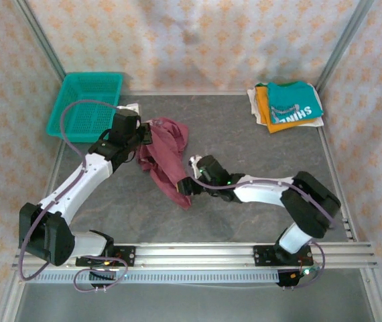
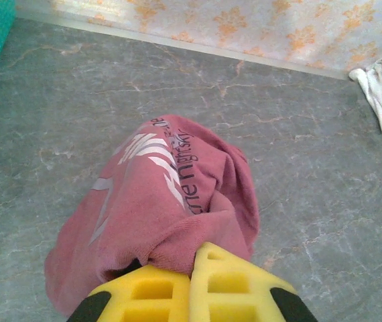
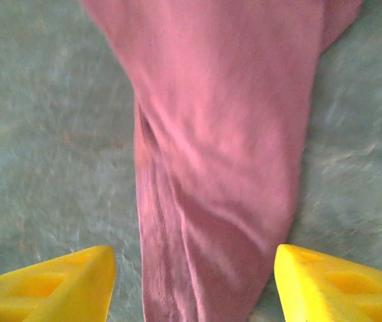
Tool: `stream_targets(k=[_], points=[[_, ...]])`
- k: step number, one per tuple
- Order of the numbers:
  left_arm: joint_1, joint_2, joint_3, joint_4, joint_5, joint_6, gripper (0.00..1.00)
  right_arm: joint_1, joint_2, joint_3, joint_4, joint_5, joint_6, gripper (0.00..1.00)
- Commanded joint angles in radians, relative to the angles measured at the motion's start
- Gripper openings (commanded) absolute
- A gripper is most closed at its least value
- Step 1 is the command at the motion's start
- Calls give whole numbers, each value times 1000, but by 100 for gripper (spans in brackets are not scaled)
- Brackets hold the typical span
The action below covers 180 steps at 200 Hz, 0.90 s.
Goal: Fold and stack the t-shirts
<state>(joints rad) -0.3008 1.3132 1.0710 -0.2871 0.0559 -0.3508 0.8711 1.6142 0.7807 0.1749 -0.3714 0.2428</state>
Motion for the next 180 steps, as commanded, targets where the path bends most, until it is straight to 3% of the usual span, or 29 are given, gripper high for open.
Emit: stream_targets(k=[1, 25, 36, 67, 82, 107, 137, 180], points=[[7, -47, 35, -35, -70, -12, 0, 30, 28, 25, -98, 12, -54, 67], [12, -74, 20, -21, -88, -14, 0, 51, 63, 29, -139, 78, -75, 69], [14, -84, 15, -17, -90, -17, 0, 53, 89, 46, -151, 78, -83, 65], [15, -115, 10, -16, -100, -26, 0, 57, 149, 109, -195, 115, -85, 16], [15, -137, 7, -24, -110, -19, 0, 56, 141, 118, -214, 160, -85, 0], [17, -191, 18, -71, -152, 17, 0, 52, 32, 112, -280, 301, -112, 0], [22, -289, 43, -131, -191, 90, 0, 23, -232, 105, -378, 441, -174, 0], [23, -433, 167, -240, -21, 217, 0, 17, -581, 239, -619, 622, -309, 0]])
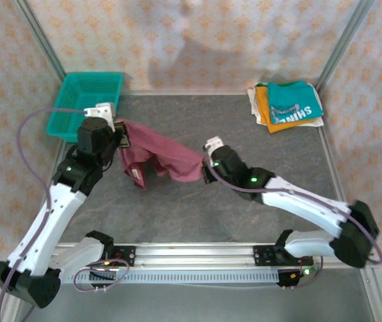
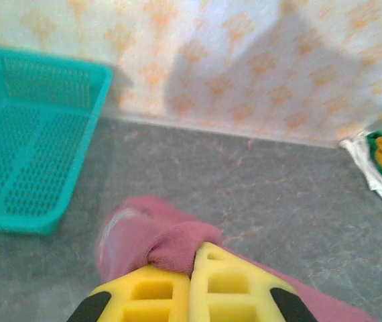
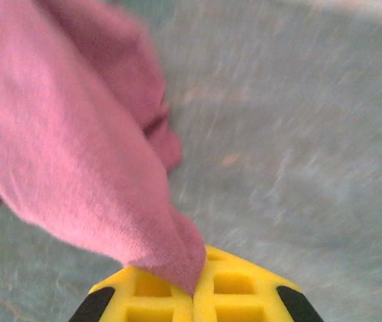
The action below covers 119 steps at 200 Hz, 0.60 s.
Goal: Fold and stack the t-shirts
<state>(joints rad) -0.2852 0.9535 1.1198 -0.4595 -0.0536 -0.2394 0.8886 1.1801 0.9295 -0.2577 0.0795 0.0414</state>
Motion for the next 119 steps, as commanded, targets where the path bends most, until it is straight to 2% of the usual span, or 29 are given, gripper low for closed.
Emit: stream_targets(k=[1, 32, 73, 89, 119], points=[[8, -75, 124, -73, 96, 108, 0, 0, -153, 96, -194, 176, -111, 0], [6, -109, 311, -267, 258, 162, 0, 0, -273, 266, -391, 215, -174, 0], [6, -112, 506, -426, 440, 122, 0, 13, -377, 392, -535, 234, -158, 0], [6, -103, 528, -415, 486, 80, 0, 13, -401, 418, -542, 267, -179, 0], [6, -29, 514, -340, 501, 1, 0, 8, -350, 485, -531, 431, -234, 0]])
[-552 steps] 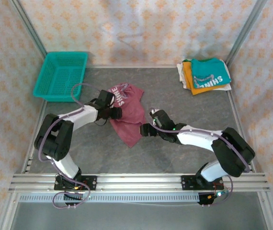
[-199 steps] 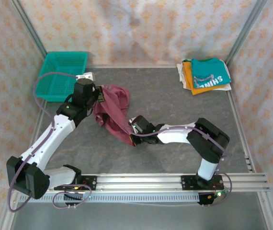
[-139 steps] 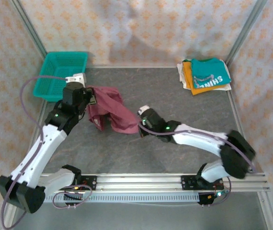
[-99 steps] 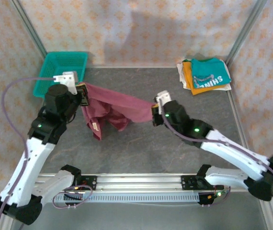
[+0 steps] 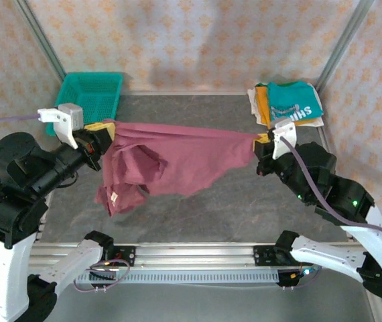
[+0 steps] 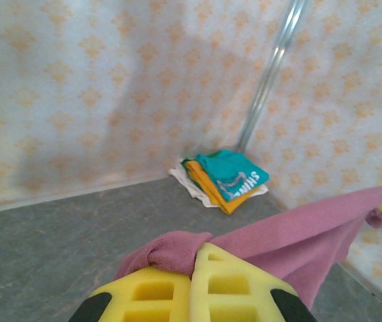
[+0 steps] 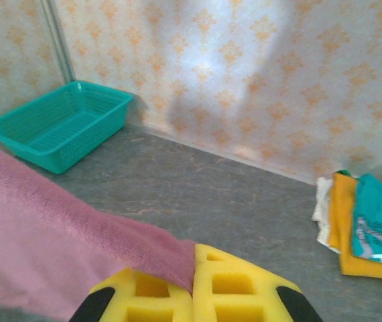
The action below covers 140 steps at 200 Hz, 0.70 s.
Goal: Fold and stack the t-shirts
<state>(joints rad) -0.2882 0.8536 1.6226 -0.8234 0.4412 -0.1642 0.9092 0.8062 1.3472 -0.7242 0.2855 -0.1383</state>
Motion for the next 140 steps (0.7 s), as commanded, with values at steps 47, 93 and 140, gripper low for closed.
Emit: stream_targets(k=[47, 93, 140], points=[[17, 351, -6, 147, -9, -100, 0, -456, 256, 125, -4, -120, -34, 0], [53, 765, -1, 295, -217, 75, 60, -652, 836, 177, 280, -215, 35, 0], [32, 918, -11, 334, -412, 67, 73, -694, 1350, 623, 151, -134, 104, 60]])
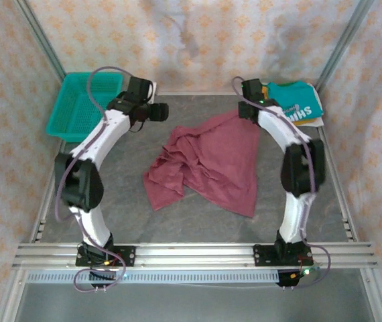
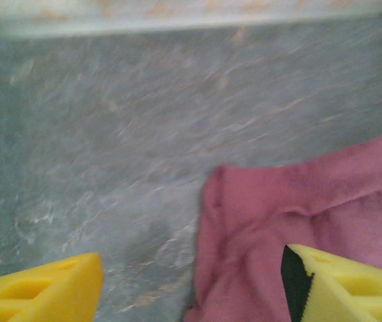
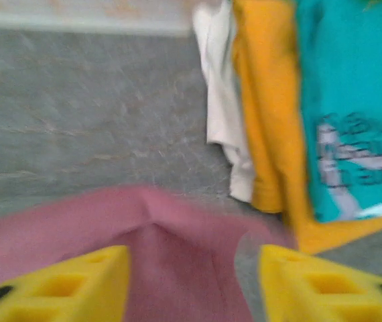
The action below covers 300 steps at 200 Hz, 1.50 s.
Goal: Fold and stack the t-shirts
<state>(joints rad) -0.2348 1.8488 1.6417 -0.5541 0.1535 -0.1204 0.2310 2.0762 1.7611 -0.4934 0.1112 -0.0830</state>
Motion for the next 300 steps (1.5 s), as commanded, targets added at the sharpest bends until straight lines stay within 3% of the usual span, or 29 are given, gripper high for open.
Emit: stream_targets(k=[1, 20, 65, 95, 117, 165, 180, 200, 208, 228, 241, 300], points=[[-23, -80, -35, 66, -126, 23, 73, -15, 82, 212, -86, 38, 49, 61], [-86, -139, -134, 72, -133, 53, 73, -5, 28, 148, -81, -14, 63, 62], [-219, -236, -376, 124, -93, 39, 68, 26, -391, -464, 190, -169, 202, 63], [-274, -177, -413, 151, -39, 48, 68, 31, -573, -736, 311, -195, 244, 63], [-288, -111, -406, 179, -5, 70, 71, 31, -624, -825, 361, -165, 247, 63], [-308, -8, -408, 227, 47, 97, 75, 31, -614, -813, 370, -149, 252, 63], [-309, 3, -416, 260, 48, 94, 67, 31, -601, -806, 381, -164, 256, 63], [-308, 9, -416, 272, 20, 96, 34, 32, -586, -796, 381, -178, 260, 63], [-308, 6, -412, 262, -1, 100, 16, 32, -586, -796, 381, -176, 259, 63], [-304, -33, -415, 238, -77, 107, 0, 31, -598, -801, 377, -165, 257, 63], [-288, -70, -422, 235, -106, 97, 0, 31, -600, -810, 378, -154, 253, 63], [-109, -160, -390, 247, -43, 33, 0, 10, -536, -802, 342, -120, 311, 63]])
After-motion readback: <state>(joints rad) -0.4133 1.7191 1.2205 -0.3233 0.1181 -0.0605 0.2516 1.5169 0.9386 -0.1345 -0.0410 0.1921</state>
